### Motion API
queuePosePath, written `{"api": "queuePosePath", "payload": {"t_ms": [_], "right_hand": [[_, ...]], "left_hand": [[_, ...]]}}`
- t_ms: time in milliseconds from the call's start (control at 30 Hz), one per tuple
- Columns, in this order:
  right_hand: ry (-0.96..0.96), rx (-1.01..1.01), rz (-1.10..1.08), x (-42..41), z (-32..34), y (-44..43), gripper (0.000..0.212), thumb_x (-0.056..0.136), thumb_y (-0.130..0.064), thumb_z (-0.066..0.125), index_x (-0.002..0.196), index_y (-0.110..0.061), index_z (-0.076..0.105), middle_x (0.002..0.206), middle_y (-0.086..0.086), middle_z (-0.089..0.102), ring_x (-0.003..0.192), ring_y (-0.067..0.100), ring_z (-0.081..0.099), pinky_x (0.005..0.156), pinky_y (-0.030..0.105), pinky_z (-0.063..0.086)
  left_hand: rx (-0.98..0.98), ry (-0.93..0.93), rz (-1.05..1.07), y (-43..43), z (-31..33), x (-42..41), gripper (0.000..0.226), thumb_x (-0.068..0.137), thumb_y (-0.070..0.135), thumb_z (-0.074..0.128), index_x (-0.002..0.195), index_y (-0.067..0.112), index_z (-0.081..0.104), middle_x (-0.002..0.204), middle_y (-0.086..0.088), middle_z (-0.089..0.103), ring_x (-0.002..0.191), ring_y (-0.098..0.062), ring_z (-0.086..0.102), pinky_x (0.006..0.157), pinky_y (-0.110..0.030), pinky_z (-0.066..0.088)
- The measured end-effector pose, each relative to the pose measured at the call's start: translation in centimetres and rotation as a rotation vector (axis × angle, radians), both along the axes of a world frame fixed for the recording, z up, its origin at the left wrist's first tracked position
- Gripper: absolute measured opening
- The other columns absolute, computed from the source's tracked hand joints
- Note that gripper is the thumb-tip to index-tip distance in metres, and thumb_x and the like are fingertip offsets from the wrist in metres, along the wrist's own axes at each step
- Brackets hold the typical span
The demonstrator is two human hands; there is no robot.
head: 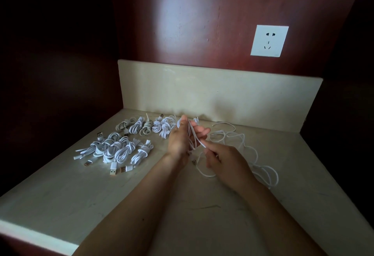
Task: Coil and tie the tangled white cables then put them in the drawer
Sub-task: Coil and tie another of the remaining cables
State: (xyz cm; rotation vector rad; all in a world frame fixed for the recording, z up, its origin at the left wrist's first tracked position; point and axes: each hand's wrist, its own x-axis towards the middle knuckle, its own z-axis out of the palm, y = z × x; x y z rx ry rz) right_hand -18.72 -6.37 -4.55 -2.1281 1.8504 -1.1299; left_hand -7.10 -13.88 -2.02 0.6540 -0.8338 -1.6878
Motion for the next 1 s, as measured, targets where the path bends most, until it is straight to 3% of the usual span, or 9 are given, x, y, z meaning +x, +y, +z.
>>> {"api": "queuePosePath", "payload": {"t_ms": [133, 200, 333, 467, 533, 700, 800, 867, 1000], "right_hand": [[0.057, 0.049, 0.041, 0.1, -0.2, 0.0, 0.040, 0.091, -0.036, 0.041, 0.125, -0.041, 0.062, 0.078, -0.001, 0.068, 0.073, 0.014, 0.062, 0.069, 0.032, 0.046], [0.103, 0.075, 0.051, 0.1, -0.4, 0.1, 0.020, 0.093, -0.034, 0.046, 0.091, -0.029, 0.065, 0.069, -0.003, 0.059, 0.069, 0.013, 0.055, 0.065, 0.034, 0.045], [0.173, 0.113, 0.123, 0.2, 0.1, 0.4, 0.035, 0.093, -0.029, 0.052, 0.060, -0.034, 0.043, 0.060, -0.013, 0.048, 0.063, 0.008, 0.044, 0.062, 0.038, 0.041], [0.173, 0.116, 0.150, 0.9, 0.6, 0.8, 0.023, 0.089, -0.038, 0.056, 0.079, -0.018, 0.060, 0.067, -0.003, 0.054, 0.064, 0.012, 0.051, 0.064, 0.036, 0.047], [0.106, 0.112, 0.161, 1.1, 0.7, 0.9, 0.018, 0.088, -0.039, 0.062, 0.084, -0.023, 0.067, 0.064, -0.009, 0.055, 0.060, 0.006, 0.052, 0.061, 0.031, 0.044], [-0.183, 0.055, 0.171, 0.7, 1.3, 0.9, 0.012, 0.078, -0.038, 0.065, 0.067, -0.035, 0.069, 0.053, -0.018, 0.054, 0.053, 0.000, 0.048, 0.056, 0.024, 0.035], [-0.250, -0.011, 0.124, 0.6, 1.7, 1.0, 0.011, 0.078, -0.039, 0.061, 0.068, -0.038, 0.066, 0.057, -0.017, 0.057, 0.056, 0.001, 0.050, 0.058, 0.030, 0.039], [-0.268, -0.056, 0.083, 0.6, 1.9, 1.1, 0.014, 0.078, -0.042, 0.059, 0.075, -0.031, 0.068, 0.060, -0.012, 0.058, 0.057, 0.004, 0.052, 0.059, 0.033, 0.044], [-0.221, -0.105, -0.152, 0.0, 2.2, 1.3, 0.021, 0.080, -0.042, 0.071, 0.073, -0.024, 0.062, 0.064, -0.010, 0.059, 0.060, 0.006, 0.055, 0.061, 0.030, 0.045]], "left_hand": [[0.001, -0.042, 0.073, -0.2, -0.1, -0.1, 0.039, 0.106, 0.034, 0.034, 0.079, 0.010, 0.049, 0.044, 0.003, 0.042, 0.039, -0.013, 0.053, 0.068, -0.037, 0.054], [0.012, -0.060, 0.132, -0.3, 0.1, 0.2, 0.039, 0.106, 0.035, 0.035, 0.077, 0.012, 0.047, 0.043, 0.006, 0.034, 0.035, -0.008, 0.038, 0.058, -0.031, 0.055], [-0.037, -0.131, 0.248, -0.8, 0.6, 1.3, 0.038, 0.105, 0.035, 0.033, 0.073, 0.018, 0.044, 0.043, 0.011, 0.028, 0.034, -0.005, 0.023, 0.037, -0.015, 0.029], [-0.112, -0.289, 0.245, -1.0, 0.3, 1.7, 0.041, 0.105, 0.034, 0.032, 0.067, 0.019, 0.040, 0.047, 0.009, 0.029, 0.036, -0.005, 0.021, 0.037, -0.015, 0.019], [-0.164, -0.459, 0.229, -1.2, -0.1, 1.6, 0.045, 0.105, 0.037, 0.033, 0.064, 0.018, 0.039, 0.047, 0.009, 0.033, 0.035, -0.005, 0.024, 0.037, -0.015, 0.020], [-0.309, -0.749, 0.042, -0.9, -0.7, 1.5, 0.047, 0.102, 0.045, 0.038, 0.072, 0.013, 0.054, 0.048, 0.006, 0.044, 0.035, -0.005, 0.035, 0.039, -0.018, 0.027], [-0.327, -0.802, -0.120, 0.2, 0.2, 1.5, 0.054, 0.101, 0.051, 0.036, 0.066, 0.013, 0.053, 0.046, 0.007, 0.045, 0.036, -0.005, 0.038, 0.039, -0.019, 0.030], [-0.240, -0.734, -0.307, 0.7, 0.5, 1.4, 0.058, 0.101, 0.055, 0.030, 0.059, 0.017, 0.040, 0.044, 0.006, 0.037, 0.035, -0.008, 0.030, 0.038, -0.019, 0.020], [-0.135, -0.719, -0.509, 0.6, 0.2, 1.2, 0.060, 0.100, 0.058, 0.024, 0.060, 0.018, 0.043, 0.050, 0.004, 0.041, 0.038, -0.006, 0.028, 0.037, -0.015, 0.018]]}}
